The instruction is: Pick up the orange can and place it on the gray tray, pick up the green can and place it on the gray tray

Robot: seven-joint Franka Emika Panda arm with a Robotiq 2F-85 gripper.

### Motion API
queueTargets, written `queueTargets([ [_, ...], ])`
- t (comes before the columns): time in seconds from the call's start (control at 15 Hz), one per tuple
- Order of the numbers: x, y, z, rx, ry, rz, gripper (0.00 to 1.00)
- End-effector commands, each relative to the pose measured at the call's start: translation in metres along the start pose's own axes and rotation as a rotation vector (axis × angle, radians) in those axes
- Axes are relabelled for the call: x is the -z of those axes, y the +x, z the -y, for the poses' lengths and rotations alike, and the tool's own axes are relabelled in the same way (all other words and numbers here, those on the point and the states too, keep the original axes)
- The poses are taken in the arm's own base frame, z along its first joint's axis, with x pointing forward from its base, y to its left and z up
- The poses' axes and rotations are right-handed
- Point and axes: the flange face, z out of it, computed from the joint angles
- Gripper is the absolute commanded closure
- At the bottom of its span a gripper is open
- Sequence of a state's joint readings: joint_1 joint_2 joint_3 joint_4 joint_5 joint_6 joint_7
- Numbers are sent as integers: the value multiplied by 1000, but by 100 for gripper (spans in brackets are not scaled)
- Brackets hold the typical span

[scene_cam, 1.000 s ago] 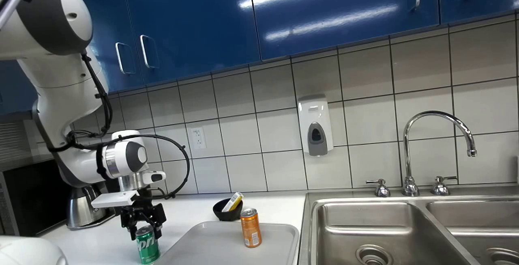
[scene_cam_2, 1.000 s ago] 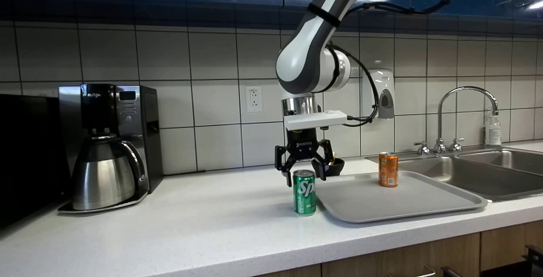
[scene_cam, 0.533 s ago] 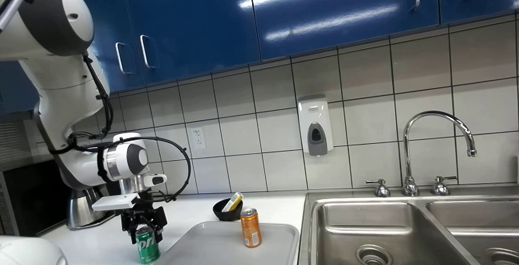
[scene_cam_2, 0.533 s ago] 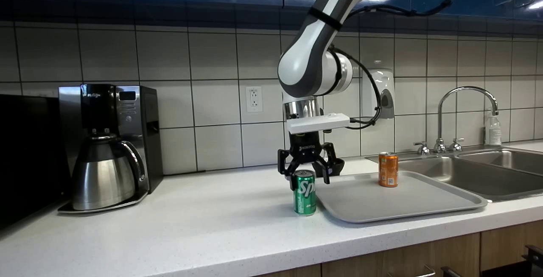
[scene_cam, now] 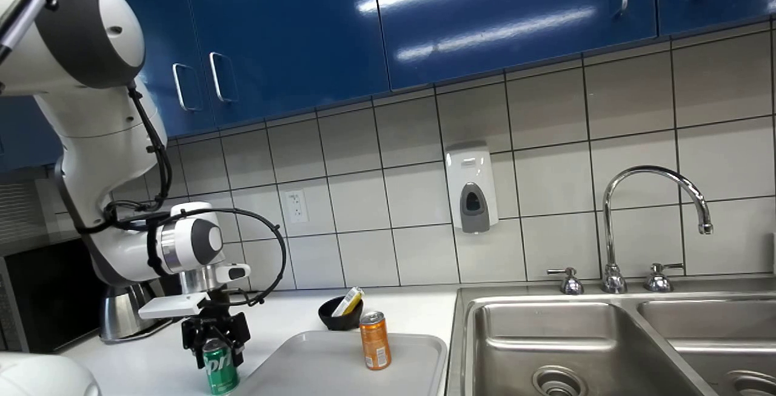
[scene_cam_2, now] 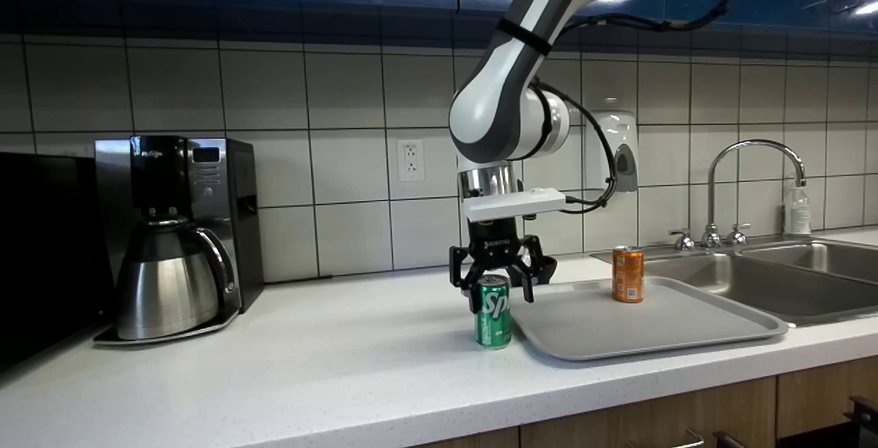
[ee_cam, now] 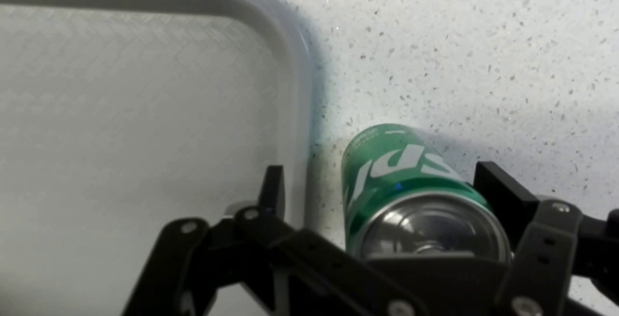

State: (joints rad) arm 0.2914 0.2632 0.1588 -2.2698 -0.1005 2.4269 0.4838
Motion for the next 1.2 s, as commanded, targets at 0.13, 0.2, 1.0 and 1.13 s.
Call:
queueTargets([
  [0.13,-2,6,3,6,17,5,0],
  [0.2,-1,7,3,5,18,5,0],
  [1.0,-1,10,4,0,10,-7,0],
  [1.13,-1,10,4,-1,10,-6,0],
])
